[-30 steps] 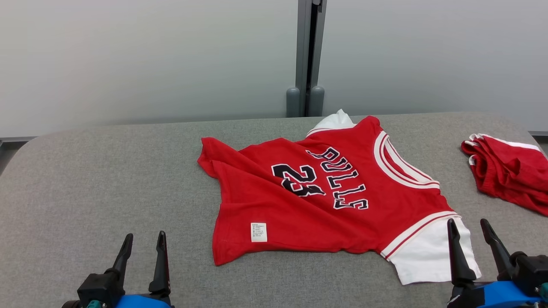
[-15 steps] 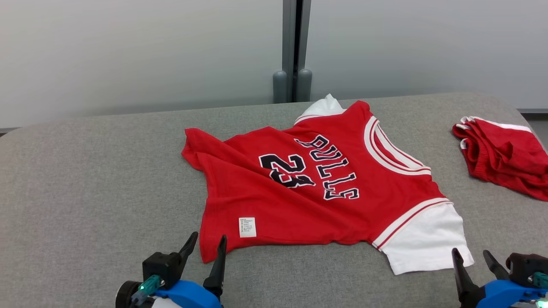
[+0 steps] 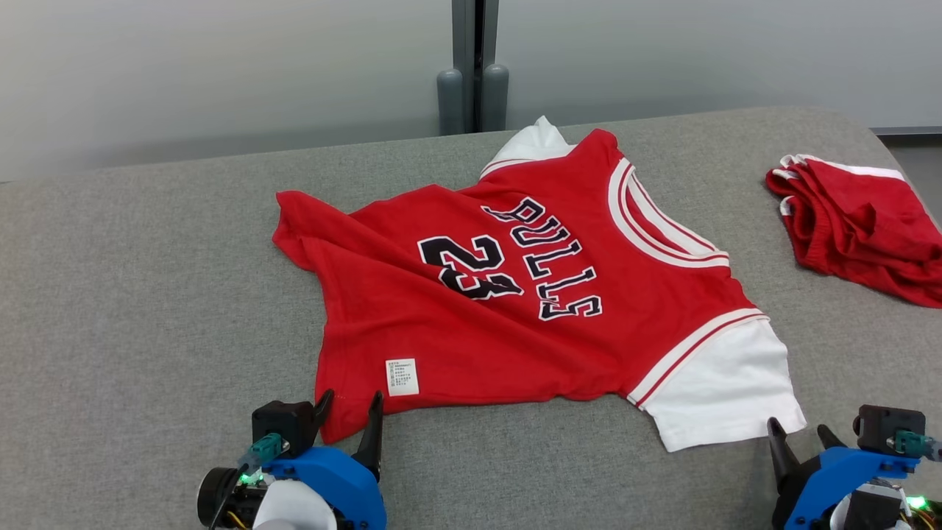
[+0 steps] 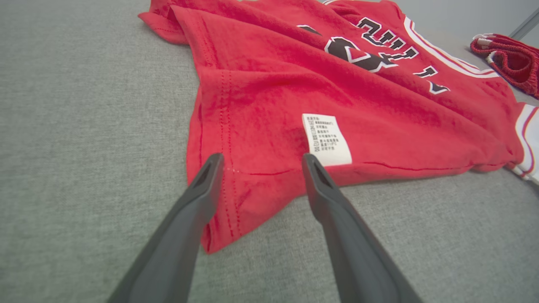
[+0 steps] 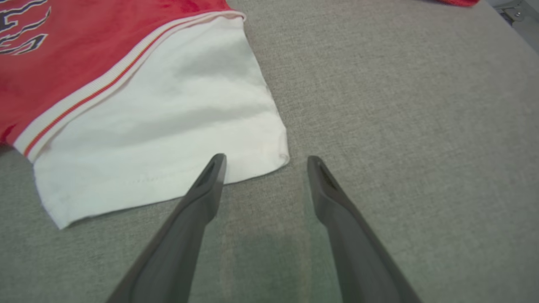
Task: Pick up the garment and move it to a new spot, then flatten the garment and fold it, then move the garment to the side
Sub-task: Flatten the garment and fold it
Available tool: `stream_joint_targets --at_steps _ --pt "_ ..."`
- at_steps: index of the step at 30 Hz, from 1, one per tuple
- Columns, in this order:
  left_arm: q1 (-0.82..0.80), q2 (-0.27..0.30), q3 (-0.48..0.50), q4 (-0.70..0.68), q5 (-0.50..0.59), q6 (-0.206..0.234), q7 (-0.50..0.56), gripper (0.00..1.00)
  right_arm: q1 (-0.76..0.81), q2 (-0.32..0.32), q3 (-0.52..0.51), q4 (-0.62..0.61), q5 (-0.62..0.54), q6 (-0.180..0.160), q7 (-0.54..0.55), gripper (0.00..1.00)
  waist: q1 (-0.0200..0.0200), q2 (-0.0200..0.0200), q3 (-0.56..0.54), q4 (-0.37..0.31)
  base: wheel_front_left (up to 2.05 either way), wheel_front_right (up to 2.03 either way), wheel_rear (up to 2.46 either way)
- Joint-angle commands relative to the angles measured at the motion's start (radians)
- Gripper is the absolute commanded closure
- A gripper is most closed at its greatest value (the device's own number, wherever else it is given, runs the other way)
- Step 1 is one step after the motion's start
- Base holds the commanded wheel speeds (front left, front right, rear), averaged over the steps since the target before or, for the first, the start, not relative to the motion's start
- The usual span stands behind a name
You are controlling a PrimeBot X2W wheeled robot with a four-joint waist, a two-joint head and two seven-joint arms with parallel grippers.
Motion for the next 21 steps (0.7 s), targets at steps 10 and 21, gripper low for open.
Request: stream_joint_targets --at_steps 10,21 --pt "-0.021 0.014 0.000 -0.009 0.002 0.044 0.036 0.00 -0.110 -0.003 -0.055 0.145 -0.053 0.000 -0.085 0.00 -0.0002 -0.0001 0.022 0.023 0.00 0.00 0.00" --pt "-0.056 0.016 -0.010 0.016 -0.005 0.051 0.075 0.00 -0.165 0.001 -0.036 0.251 -0.081 0.001 -0.095 0.00 -0.0002 -0.0001 0.047 0.033 0.00 0.00 0.00"
